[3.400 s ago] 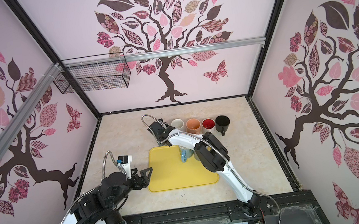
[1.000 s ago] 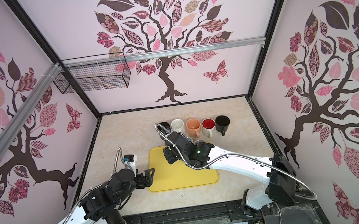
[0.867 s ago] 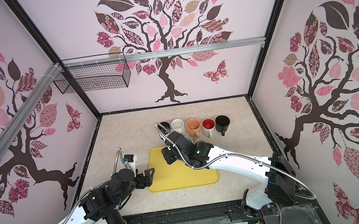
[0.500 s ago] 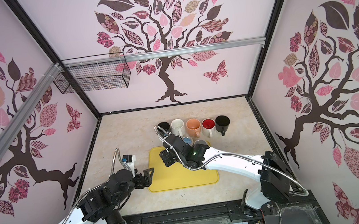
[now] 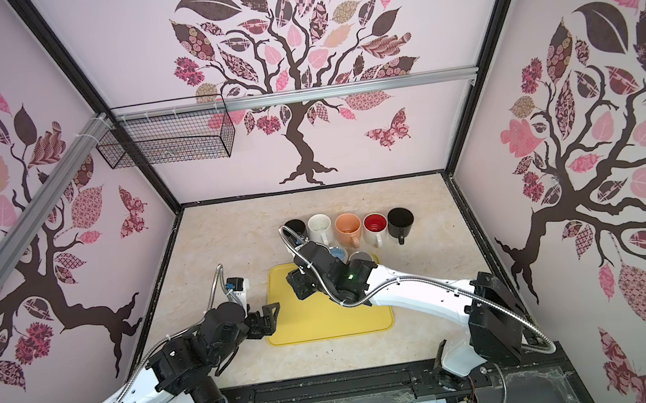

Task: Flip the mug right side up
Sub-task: 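Move left gripper over the upside-down blue butterfly mug while right gripper advances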

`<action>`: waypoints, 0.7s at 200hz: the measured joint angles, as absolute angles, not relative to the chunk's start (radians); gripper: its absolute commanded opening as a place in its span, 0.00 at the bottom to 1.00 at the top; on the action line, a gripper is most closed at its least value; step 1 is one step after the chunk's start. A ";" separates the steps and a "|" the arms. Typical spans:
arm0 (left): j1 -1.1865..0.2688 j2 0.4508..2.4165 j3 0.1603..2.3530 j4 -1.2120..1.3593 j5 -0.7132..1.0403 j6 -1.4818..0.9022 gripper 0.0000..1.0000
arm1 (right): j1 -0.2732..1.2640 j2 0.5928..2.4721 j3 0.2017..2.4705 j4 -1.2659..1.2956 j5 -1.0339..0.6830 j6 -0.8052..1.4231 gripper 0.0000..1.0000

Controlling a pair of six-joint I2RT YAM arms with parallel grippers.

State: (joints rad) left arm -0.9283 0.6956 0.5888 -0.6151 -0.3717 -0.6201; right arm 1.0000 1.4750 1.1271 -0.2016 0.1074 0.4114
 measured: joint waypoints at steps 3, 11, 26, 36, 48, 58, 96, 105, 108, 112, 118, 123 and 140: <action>-0.928 0.703 0.588 -0.612 -0.369 -0.619 0.93 | 0.997 1.472 1.120 -0.197 0.107 0.413 0.46; -0.928 0.719 0.588 -0.603 -0.361 -0.616 0.93 | 0.987 1.461 1.095 -0.189 0.094 0.417 0.46; -0.928 0.742 0.588 -0.576 -0.341 -0.603 0.93 | 0.943 1.440 1.051 -0.186 0.056 0.432 0.47; -0.928 0.761 0.588 -0.559 -0.323 -0.596 0.92 | 0.896 1.423 1.025 -0.182 0.043 0.444 0.47; -0.928 0.796 0.589 -0.539 -0.299 -0.583 0.92 | 0.853 1.399 0.998 -0.186 0.049 0.450 0.47; -0.929 0.831 0.589 -0.524 -0.283 -0.574 0.91 | 0.825 1.376 0.987 -0.199 0.072 0.449 0.47; -0.946 0.977 0.617 -0.466 -0.247 -0.537 0.90 | 0.815 1.280 0.986 -0.219 0.127 0.441 0.48; -0.952 1.015 0.639 -0.454 -0.244 -0.525 0.88 | 0.808 1.254 0.977 -0.215 0.133 0.442 0.48; -0.954 1.031 0.650 -0.451 -0.243 -0.521 0.88 | 0.805 1.247 0.973 -0.215 0.136 0.441 0.48; -0.956 1.052 0.665 -0.447 -0.242 -0.516 0.88 | 0.798 1.235 0.966 -0.215 0.138 0.442 0.48; -0.960 1.081 0.687 -0.441 -0.242 -0.511 0.88 | 0.786 1.219 0.955 -0.216 0.143 0.442 0.48; -0.963 1.110 0.709 -0.432 -0.242 -0.503 0.88 | 0.775 1.208 0.946 -0.220 0.147 0.442 0.48; -0.976 1.189 0.770 -0.398 -0.242 -0.485 0.86 | 0.735 1.176 0.916 -0.232 0.155 0.443 0.48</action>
